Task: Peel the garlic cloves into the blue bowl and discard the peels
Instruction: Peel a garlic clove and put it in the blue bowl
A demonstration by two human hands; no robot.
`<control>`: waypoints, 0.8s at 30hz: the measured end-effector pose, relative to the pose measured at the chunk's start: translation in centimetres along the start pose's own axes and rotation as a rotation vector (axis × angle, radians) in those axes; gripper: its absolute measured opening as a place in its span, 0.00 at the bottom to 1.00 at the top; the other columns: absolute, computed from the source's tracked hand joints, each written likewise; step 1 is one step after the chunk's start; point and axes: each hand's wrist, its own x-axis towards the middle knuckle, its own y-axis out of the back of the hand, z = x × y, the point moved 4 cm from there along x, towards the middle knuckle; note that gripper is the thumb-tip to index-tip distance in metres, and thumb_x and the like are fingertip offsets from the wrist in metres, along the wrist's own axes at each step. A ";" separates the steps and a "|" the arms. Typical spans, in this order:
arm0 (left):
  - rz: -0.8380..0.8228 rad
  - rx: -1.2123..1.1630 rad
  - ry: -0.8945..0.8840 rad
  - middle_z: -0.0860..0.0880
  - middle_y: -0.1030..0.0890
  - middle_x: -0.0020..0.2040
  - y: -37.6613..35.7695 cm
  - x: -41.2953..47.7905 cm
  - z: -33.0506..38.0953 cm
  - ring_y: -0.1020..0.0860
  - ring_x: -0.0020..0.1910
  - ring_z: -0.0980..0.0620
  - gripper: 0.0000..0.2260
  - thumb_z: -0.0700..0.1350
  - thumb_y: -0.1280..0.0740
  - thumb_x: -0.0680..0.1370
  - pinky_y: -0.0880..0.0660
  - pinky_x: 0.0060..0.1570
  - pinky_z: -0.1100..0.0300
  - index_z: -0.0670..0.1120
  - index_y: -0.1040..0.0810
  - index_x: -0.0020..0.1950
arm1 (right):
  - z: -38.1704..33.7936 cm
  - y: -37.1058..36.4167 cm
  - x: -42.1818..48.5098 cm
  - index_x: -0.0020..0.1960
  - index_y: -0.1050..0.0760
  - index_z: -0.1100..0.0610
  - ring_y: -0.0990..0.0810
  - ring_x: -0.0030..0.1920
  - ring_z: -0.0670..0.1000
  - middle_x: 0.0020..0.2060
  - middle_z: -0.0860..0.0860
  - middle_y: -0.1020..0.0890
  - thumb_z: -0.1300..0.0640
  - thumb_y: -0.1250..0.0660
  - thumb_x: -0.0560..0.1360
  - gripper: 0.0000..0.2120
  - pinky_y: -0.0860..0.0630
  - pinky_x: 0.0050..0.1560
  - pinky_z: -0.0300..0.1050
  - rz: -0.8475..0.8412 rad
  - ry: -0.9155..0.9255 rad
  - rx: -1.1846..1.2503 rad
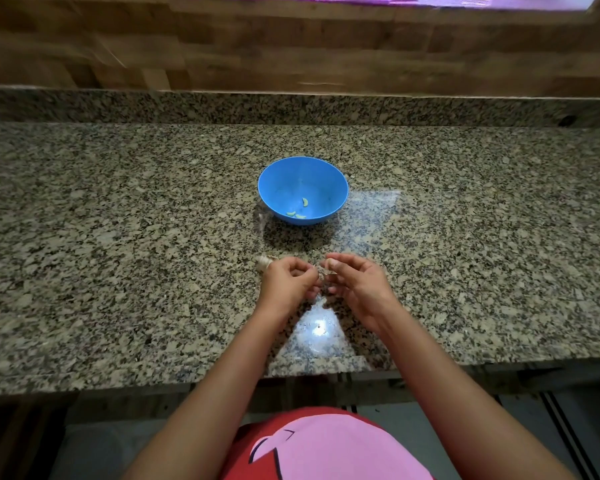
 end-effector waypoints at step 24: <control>-0.101 -0.069 0.024 0.45 0.18 0.36 -0.5 -0.3 1.2 0.20 0.35 0.53 0.02 0.38 0.29 0.73 0.21 0.40 0.62 0.39 0.19 0.42 | -0.5 0.4 0.1 0.47 0.24 0.65 0.23 0.31 0.50 0.35 0.57 0.21 0.69 0.36 0.76 0.03 0.21 0.33 0.39 -0.051 0.053 -0.168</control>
